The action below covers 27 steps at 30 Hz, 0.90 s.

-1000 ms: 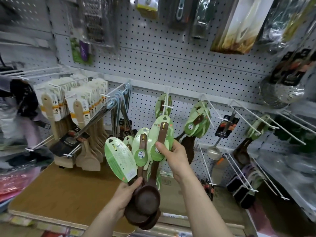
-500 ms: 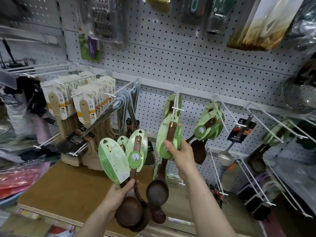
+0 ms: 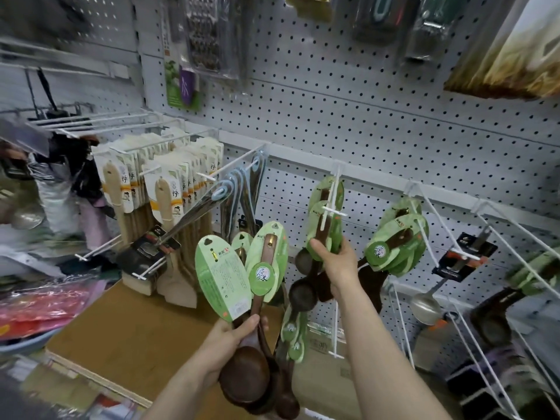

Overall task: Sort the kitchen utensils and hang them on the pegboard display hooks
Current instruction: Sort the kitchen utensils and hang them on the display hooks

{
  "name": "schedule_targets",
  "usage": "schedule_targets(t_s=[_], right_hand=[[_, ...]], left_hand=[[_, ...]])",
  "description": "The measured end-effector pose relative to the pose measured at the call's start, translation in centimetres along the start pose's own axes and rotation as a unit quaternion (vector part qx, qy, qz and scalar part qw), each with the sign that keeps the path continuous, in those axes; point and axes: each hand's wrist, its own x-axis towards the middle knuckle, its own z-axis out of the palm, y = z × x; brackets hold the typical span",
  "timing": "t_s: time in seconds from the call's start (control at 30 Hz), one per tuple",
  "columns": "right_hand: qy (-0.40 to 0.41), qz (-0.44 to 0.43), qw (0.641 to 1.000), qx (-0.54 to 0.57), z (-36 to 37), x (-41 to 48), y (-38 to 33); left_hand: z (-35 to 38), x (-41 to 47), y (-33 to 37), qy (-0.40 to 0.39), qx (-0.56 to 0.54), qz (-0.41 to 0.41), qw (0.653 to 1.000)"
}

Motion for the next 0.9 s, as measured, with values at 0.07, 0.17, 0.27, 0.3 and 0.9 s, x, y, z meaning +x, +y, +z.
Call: schedule_targets(t_s=[0.07, 0.17, 0.27, 0.3, 0.9], right_hand=[[0.006, -0.017, 0.999, -0.032, -0.3, 0.1, 0.3], [0.059, -0.083, 0.992, -0.073, -0.6, -1.1, 0.7], [0.127, -0.152, 0.977, -0.074, -0.4, -3.8, 0.1], [0.131, -0.161, 0.976, -0.063, -0.1, -5.0, -0.2], [0.023, 0.026, 0.991, 0.128, 2.2, -10.9, -1.5]], left_hand=[[0.5, 0.3, 0.0, -0.003, -0.006, 0.004, 1.000], [1.2, 0.2, 0.1, -0.010, -0.012, 0.009, 1.000], [1.6, -0.1, 0.0, -0.023, -0.020, -0.003, 1.000], [1.7, -0.2, -0.1, -0.026, -0.023, -0.009, 0.999], [0.4, -3.3, 0.1, -0.133, 0.018, -0.057, 0.989]])
